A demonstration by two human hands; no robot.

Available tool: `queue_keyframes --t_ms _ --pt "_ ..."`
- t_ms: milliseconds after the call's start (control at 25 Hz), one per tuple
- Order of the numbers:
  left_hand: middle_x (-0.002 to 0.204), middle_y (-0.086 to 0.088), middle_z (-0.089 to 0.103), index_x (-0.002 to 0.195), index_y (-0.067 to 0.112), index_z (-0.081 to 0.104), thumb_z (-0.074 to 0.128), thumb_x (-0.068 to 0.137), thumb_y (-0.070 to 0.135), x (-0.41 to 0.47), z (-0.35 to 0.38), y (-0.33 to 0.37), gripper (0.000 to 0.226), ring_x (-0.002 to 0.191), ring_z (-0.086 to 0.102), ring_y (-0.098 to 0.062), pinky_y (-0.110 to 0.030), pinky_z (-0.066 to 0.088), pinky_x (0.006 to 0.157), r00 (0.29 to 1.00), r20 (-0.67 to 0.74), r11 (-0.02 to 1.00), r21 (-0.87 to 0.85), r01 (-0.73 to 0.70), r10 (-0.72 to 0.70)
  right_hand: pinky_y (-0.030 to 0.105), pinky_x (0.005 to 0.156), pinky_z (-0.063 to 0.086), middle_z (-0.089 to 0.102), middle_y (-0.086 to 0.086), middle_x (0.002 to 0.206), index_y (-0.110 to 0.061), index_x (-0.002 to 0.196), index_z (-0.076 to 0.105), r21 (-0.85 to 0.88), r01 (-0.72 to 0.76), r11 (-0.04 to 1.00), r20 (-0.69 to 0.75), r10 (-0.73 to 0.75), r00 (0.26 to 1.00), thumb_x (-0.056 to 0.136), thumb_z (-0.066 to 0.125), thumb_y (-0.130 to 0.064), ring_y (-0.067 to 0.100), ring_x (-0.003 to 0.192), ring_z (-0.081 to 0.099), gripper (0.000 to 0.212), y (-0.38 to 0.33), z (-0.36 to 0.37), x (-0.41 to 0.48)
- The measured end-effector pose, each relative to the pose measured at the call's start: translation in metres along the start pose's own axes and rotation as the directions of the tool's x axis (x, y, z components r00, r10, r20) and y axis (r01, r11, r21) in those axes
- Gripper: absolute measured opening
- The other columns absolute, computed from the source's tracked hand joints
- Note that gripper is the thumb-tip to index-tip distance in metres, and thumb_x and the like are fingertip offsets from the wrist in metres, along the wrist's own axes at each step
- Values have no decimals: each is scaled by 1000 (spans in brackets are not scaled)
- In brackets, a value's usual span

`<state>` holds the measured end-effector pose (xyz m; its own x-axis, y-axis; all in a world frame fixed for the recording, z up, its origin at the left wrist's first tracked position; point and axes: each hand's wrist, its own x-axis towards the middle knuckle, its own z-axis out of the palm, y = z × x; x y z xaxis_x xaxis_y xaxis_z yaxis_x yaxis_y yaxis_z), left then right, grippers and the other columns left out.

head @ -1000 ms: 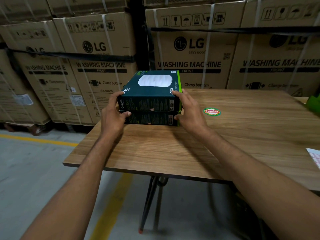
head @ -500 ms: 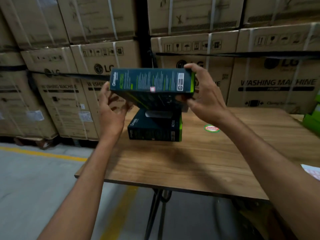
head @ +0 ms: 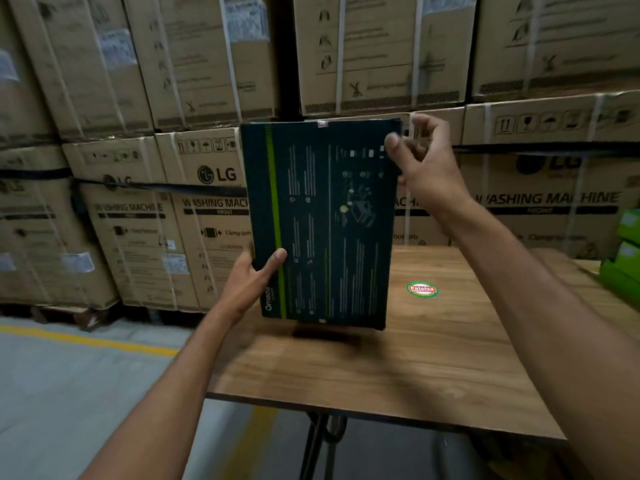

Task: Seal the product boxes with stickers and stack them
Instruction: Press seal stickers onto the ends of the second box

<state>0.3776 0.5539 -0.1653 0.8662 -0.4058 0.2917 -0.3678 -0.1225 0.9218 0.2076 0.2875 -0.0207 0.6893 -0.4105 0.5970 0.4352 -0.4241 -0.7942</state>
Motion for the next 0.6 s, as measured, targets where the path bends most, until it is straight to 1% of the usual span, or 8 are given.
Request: queue_keyframes --t_ms 120,200,240,280,320,400,520,600 --pt "130 5 68 141 29 53 69 75 84 -4 7 -14 87 118 67 -17 -53 52 108 991 -119 996 -66 52 -60 47 123 34 46 -5 156 -31 160 29 29 -93 995 112 89 990 96 75 -28 12 142 44 79 48 15 -16" --pt "128 2 71 138 23 60 66 77 85 2 9 -16 87 118 68 -19 -49 53 106 976 -185 993 -57 102 -110 42 117 27 25 -7 169 -45 164 12 -10 -163 987 242 161 957 94 76 -28 11 148 30 97 77 26 -37" --pt "125 -1 74 134 19 64 66 79 83 8 9 -13 84 115 70 -21 -46 56 101 971 -200 990 -73 121 -134 44 115 30 20 -10 170 -51 162 2 -10 -214 977 302 207 931 93 77 -31 11 147 29 104 91 32 -50" --pt "115 -2 78 125 17 69 67 84 76 12 9 -3 72 106 74 -20 -41 61 91 964 -212 983 -117 139 -162 45 112 40 22 -12 168 -54 161 -4 -2 -267 964 346 251 904 93 77 -33 12 145 36 108 107 39 -63" --pt "101 -1 81 114 17 72 68 91 66 20 7 7 54 93 77 -18 -35 63 78 957 -210 972 -165 166 -199 41 100 52 31 -14 163 -53 161 -4 17 -318 948 362 290 886 94 77 -34 12 137 49 107 120 45 -75" --pt "84 -1 81 102 16 72 67 99 48 38 -3 26 33 72 77 -16 -30 62 58 963 -117 948 -238 210 -242 30 76 60 54 -8 151 -50 161 11 112 -408 906 293 362 885 96 74 -33 12 115 70 92 141 57 -84" --pt "105 -9 78 112 13 72 66 103 28 51 -19 34 19 77 75 -15 -25 62 61 983 -15 953 -247 175 -185 38 73 63 65 2 134 -38 161 24 263 -538 801 170 510 843 101 66 -39 20 102 73 73 143 70 -63" --pt "122 -12 75 127 11 71 65 102 24 50 -24 24 29 91 76 -17 -26 62 71 993 19 939 -324 120 -121 38 71 63 67 2 130 -33 160 28 291 -547 785 147 529 836 103 63 -38 19 100 72 67 141 76 -46"
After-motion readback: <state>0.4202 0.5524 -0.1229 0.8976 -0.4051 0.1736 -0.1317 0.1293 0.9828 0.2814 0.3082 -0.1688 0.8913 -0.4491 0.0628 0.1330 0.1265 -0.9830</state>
